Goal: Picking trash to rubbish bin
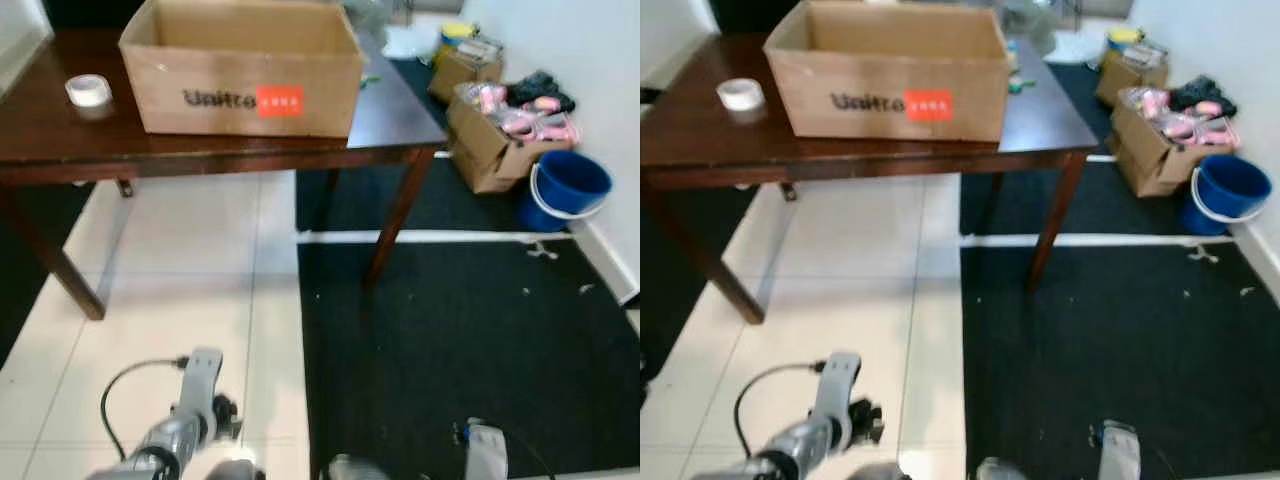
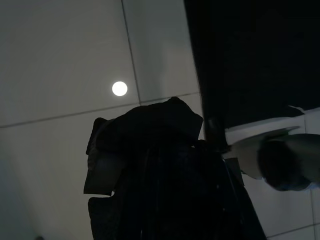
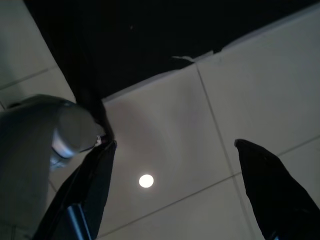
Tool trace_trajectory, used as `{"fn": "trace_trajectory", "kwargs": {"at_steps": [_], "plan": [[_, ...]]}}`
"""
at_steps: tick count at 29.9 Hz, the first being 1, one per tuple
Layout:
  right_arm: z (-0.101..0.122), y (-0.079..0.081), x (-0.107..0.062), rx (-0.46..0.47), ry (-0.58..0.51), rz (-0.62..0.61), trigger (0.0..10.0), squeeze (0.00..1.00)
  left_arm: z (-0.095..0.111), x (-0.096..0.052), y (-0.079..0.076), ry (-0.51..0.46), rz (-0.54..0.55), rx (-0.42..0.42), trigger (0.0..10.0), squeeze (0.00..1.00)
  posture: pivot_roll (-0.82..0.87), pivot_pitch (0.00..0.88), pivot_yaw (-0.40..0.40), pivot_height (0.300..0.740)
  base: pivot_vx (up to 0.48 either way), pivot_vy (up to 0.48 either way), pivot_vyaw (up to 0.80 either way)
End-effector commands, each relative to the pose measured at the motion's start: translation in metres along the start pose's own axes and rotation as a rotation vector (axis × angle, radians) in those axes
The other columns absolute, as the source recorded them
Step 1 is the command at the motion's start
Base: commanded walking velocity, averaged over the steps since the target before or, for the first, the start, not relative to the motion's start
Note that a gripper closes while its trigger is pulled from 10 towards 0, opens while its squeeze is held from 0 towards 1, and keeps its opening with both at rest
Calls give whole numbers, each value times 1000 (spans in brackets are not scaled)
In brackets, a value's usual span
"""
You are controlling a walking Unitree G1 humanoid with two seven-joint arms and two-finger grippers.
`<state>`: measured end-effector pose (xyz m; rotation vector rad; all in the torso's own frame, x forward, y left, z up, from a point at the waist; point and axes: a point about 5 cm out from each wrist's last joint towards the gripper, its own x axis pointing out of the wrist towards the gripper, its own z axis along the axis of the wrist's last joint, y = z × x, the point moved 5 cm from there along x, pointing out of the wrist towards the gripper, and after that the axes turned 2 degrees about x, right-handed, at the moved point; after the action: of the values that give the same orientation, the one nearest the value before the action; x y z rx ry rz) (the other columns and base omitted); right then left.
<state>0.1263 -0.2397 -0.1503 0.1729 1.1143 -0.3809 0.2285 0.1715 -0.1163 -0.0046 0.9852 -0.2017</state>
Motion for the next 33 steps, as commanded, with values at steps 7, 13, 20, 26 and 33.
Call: {"fn": "trace_trajectory", "kwargs": {"at_steps": [7,13,20,26,33], "plan": [[-5,2,0,-6,14,4,10000,0,-2,0,-2,8,-6,10,10000,0,74,57,-44,740,285,0,0],[-5,3,0,-8,15,7,10000,0,-2,0,-2,8,-7,12,10000,0,74,57,-44,740,284,0,0],[-5,4,0,-11,14,9,10000,0,-1,0,-2,7,-7,16,10000,0,74,54,-43,740,282,0,0],[-4,4,0,-15,12,11,10000,0,0,0,-2,6,-7,20,10000,0,74,48,-42,740,280,0,0],[-2,4,0,-20,9,12,10000,0,1,1,-3,4,-10,21,10000,0,72,41,-45,740,276,0,0]]}}
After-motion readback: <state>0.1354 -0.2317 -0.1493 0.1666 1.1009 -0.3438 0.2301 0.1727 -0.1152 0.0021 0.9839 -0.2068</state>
